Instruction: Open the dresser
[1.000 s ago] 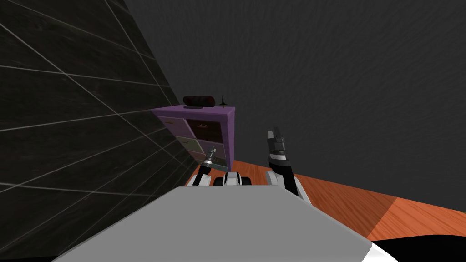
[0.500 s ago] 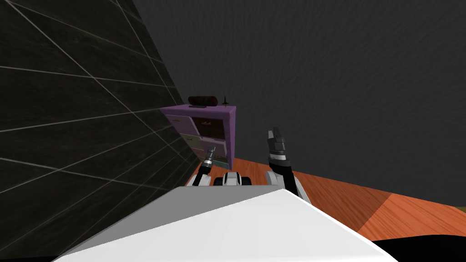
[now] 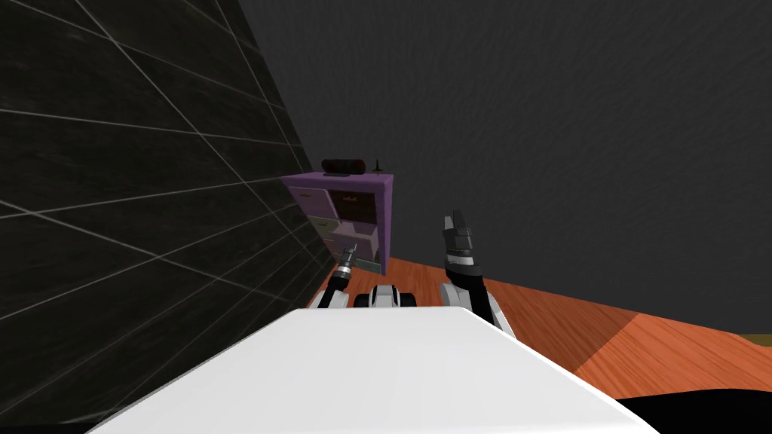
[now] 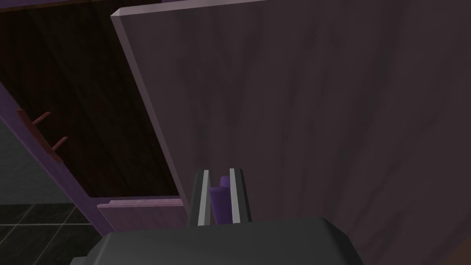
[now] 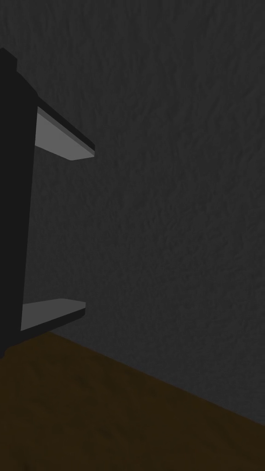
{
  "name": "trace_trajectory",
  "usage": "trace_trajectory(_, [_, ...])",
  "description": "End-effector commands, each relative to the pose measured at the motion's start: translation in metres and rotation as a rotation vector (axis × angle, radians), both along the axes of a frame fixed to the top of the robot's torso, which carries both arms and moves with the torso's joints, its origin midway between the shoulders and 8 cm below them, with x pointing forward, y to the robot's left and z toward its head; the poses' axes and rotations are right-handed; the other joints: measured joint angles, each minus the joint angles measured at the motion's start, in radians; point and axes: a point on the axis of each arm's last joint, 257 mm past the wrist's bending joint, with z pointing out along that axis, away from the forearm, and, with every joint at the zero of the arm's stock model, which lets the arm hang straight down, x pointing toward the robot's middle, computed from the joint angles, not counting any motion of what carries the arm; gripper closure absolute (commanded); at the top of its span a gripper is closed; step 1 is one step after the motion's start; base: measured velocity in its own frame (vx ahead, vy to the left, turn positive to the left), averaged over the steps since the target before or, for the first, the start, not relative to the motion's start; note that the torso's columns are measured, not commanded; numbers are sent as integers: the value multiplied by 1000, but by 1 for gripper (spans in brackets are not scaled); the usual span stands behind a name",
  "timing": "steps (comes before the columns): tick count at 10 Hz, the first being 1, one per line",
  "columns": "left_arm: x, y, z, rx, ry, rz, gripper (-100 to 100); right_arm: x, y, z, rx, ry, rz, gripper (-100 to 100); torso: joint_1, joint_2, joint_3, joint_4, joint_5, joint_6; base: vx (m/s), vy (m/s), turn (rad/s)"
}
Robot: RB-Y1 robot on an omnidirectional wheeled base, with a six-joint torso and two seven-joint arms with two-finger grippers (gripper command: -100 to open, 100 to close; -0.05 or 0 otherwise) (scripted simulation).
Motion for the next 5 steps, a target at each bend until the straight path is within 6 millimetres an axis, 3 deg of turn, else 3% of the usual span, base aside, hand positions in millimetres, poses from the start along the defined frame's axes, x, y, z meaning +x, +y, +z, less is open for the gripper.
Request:
trace_trajectory(1, [4,16,9,2,4,15,-100,0,0,0,0,0,0,0,0,0,0,0,0,0,-107,-7,-113])
trace_trajectory(5, [12,39,25,3,5,39,-100,0,0,0,0,0,0,0,-3,-5,-3,0,-1,1,-19,-45,-68])
